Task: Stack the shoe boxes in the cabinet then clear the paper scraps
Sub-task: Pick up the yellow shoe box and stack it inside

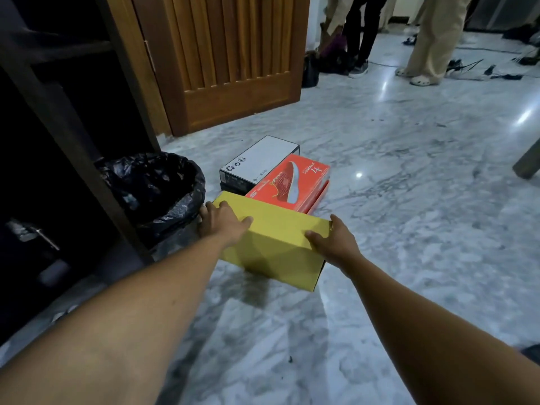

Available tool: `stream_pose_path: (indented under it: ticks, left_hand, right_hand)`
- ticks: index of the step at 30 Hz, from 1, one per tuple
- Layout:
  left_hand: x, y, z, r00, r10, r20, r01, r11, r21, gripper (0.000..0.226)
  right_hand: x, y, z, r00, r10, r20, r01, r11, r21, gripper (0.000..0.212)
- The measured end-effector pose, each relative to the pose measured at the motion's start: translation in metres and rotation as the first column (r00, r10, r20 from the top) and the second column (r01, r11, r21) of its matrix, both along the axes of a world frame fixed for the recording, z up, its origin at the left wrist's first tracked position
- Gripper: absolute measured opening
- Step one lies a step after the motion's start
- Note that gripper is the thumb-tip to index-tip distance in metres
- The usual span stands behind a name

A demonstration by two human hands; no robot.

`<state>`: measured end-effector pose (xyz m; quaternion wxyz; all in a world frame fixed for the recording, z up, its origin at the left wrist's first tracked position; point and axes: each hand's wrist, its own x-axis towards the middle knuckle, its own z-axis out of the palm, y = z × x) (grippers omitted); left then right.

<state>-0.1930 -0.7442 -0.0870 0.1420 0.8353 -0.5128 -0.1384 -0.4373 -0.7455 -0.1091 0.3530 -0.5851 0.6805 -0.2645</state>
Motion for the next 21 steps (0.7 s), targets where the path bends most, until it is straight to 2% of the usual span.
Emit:
stream_pose_path:
  ticks: [6, 10, 16, 21]
  left_hand:
    - [-0.006, 0.055, 0.004, 0.997, 0.027, -0.068, -0.031, 0.998, -0.056, 0.104]
    - [-0.012, 0.106, 0.006, 0.992, 0.091, -0.092, -0.094, 0.995, -0.025, 0.13]
    - [-0.013, 0.166, -0.008, 0.937, 0.103, -0.334, -0.096, 0.995, 0.037, 0.137]
    - [-0.009, 0.207, -0.031, 0.951, 0.038, -0.306, -0.002, 0.993, 0.116, 0.133]
  right_hand:
    - [-0.016, 0.051, -0.001, 0.994, -0.025, 0.103, 0.033, 0.997, -0.073, 0.09]
    - [-0.031, 0.098, 0.001, 0.998, 0.004, 0.07, 0.006, 0.99, -0.141, 0.087]
    - [-0.041, 0.156, -0.008, 0.985, -0.113, 0.127, 0.133, 0.978, -0.161, 0.084]
    - [-0.047, 0.188, -0.028, 0.981, -0.145, 0.13, 0.159, 0.981, -0.108, 0.097]
